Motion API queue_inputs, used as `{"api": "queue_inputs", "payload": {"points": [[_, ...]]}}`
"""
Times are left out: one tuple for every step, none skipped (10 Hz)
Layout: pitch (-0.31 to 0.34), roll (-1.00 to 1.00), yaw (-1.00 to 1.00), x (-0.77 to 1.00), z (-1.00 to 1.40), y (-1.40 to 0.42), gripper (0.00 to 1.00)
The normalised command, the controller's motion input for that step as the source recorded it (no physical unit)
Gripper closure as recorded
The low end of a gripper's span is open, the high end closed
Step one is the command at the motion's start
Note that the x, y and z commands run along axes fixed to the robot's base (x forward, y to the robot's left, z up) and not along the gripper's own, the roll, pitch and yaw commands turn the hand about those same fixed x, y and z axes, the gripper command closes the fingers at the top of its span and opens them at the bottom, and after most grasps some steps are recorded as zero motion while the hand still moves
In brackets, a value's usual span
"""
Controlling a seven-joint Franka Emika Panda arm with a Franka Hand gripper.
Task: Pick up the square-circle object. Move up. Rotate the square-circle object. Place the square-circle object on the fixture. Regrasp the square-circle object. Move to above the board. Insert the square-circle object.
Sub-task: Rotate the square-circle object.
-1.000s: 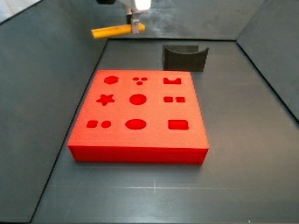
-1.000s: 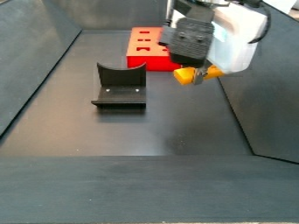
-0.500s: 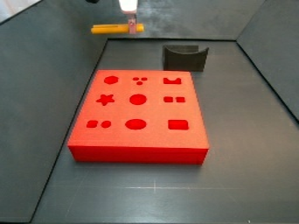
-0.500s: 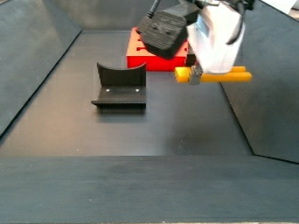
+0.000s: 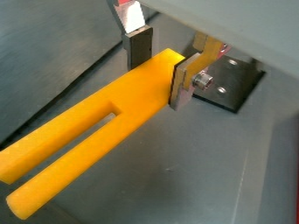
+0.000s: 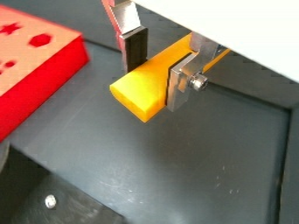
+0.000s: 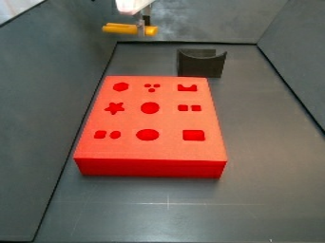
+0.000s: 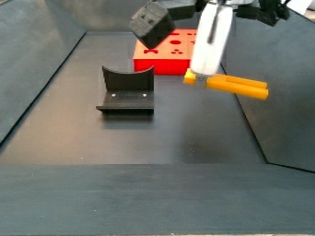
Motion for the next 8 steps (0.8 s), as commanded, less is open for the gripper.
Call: {"api": "queue_inputs", "payload": {"points": [[-0.011,-0.01,-1.00,0.03,-0.02,0.02,1.00],[-0.012,-0.01,-1.00,0.03,-0.02,0.02,1.00],[-0.012,-0.01,-1.00,0.02,-0.02,0.02,1.00],[-0.013,-0.01,-1.00,0.02,-0.02,0.02,1.00],[-0.014,-0.01,-1.00,0.02,-0.02,0.02,1.00],[-0.015,-0.02,-1.00,0.02,-0.02,0.02,1.00],[-0.016,-0.02,-1.00,0.02,-0.02,0.02,1.00],[-0.018,-0.02,-1.00,0.02,-0.02,0.02,1.00]]}}
